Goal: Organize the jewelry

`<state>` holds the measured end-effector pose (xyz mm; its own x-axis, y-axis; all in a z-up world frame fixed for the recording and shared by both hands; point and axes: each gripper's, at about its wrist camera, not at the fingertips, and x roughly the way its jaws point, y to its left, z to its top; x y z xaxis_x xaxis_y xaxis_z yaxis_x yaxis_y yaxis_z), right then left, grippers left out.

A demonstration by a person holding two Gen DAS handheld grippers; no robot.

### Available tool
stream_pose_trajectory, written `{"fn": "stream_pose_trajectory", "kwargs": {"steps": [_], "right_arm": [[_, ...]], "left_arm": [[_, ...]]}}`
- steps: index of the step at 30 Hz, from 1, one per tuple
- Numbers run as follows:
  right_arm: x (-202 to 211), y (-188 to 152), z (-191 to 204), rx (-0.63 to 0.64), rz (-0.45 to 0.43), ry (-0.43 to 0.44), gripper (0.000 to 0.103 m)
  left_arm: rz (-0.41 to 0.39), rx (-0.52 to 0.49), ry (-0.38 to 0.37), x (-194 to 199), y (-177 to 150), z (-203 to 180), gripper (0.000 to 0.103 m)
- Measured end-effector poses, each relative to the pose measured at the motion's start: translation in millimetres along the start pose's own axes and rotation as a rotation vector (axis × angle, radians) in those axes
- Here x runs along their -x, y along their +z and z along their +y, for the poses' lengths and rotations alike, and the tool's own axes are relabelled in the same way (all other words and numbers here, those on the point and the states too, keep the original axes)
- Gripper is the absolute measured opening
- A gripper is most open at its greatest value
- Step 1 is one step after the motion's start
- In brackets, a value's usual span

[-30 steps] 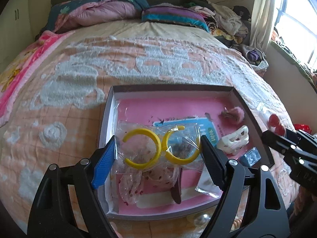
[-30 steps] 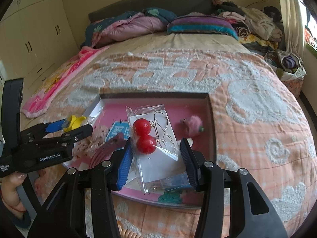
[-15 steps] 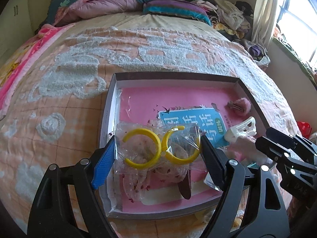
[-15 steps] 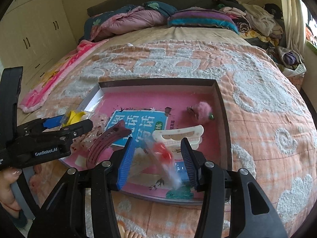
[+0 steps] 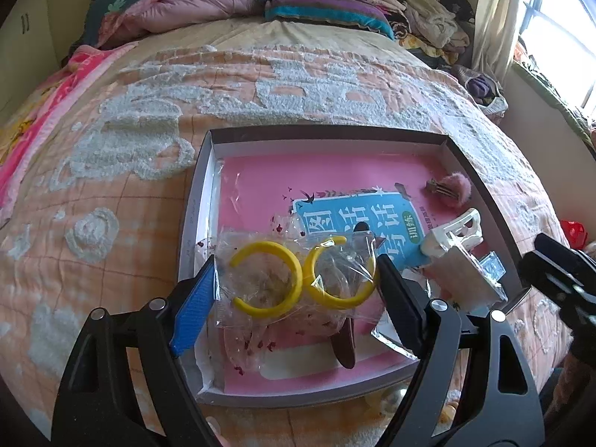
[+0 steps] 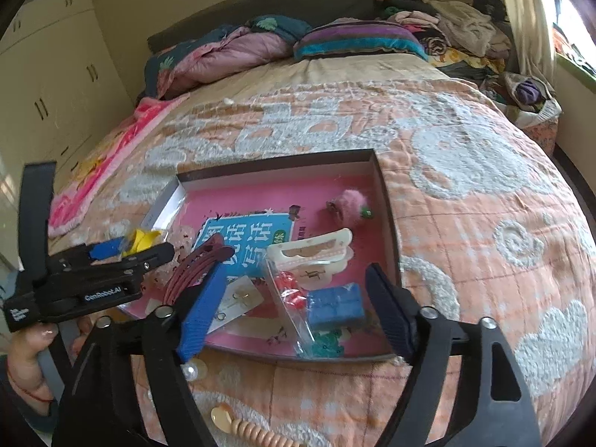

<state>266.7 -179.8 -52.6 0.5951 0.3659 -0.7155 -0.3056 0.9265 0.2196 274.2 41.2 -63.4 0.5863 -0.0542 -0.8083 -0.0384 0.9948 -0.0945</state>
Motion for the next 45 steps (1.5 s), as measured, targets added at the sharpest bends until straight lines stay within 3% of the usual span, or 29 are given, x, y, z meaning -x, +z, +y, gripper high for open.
{"fn": "stream_pose_trajectory", "kwargs": {"steps": [15,27,45], "right_arm": [[44.8,0.0,-6.0,-0.032,-0.073,0.010,0.088],[84.9,0.1,-0.6,-0.020,-0.142,0.005,0.094],[144.6,0.4,14.5,0.018,-0.235,0.016,0.096]], "left_arm": [[-0.029,-0.004,0.003,20.1,3.9,-6.0,0.078],[-0.092,-0.009,-0.013,64.9,7.8,-16.3,0.093],[-0.195,-0.008,-0.039,132.6,7.3,-26.5,0.093]]}}
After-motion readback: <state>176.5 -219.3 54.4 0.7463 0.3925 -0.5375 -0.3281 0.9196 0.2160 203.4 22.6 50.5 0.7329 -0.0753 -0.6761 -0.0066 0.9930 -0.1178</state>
